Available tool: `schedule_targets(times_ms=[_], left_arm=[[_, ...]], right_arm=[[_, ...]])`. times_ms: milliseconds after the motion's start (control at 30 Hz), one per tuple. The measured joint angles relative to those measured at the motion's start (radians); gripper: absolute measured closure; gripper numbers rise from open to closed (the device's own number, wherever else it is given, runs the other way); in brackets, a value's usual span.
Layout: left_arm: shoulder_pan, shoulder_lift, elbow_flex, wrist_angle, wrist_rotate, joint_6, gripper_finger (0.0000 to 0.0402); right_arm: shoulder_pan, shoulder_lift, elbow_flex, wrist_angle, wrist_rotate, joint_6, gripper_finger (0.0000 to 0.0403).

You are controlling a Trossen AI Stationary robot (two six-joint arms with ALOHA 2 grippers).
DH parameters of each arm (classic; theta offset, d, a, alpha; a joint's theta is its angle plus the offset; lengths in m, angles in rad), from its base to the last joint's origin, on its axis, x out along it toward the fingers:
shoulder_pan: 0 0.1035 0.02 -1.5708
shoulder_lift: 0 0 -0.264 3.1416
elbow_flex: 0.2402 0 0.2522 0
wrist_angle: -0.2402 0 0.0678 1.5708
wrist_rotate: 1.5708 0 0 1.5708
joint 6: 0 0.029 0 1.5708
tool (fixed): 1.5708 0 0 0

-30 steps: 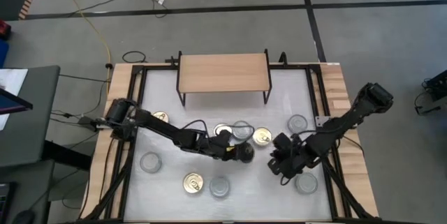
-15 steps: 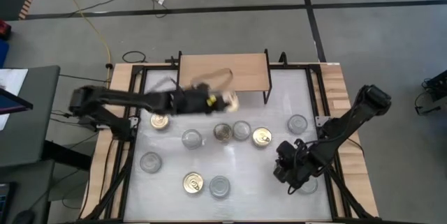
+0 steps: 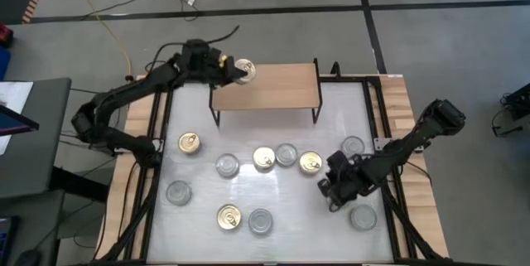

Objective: Stack canned seafood by type on shelf
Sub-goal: Put the blue and pink tuna can on the shelf

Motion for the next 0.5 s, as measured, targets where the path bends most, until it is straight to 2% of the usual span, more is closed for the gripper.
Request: schedule_targets(times_ms=[133, 367, 500], left_arm=[[0.056, 0.022, 0.000, 0.007, 0.056, 0.038, 0.0224], [0.072, 0.024, 0.000, 0.010, 0.064, 0.133, 0.0223], [0.036, 0.016, 0.000, 0.013, -0.020, 0.088, 0.0223]], right_arm=[[-0.074, -0.007, 0.000, -0.001, 0.008, -0.008, 0.0305], [-0.194, -0.007, 0.000, 0.015, 0.008, -0.089, 0.0305], [-0.245, -0.007, 0.000, 0.034, 0.008, -0.138, 0.0305]])
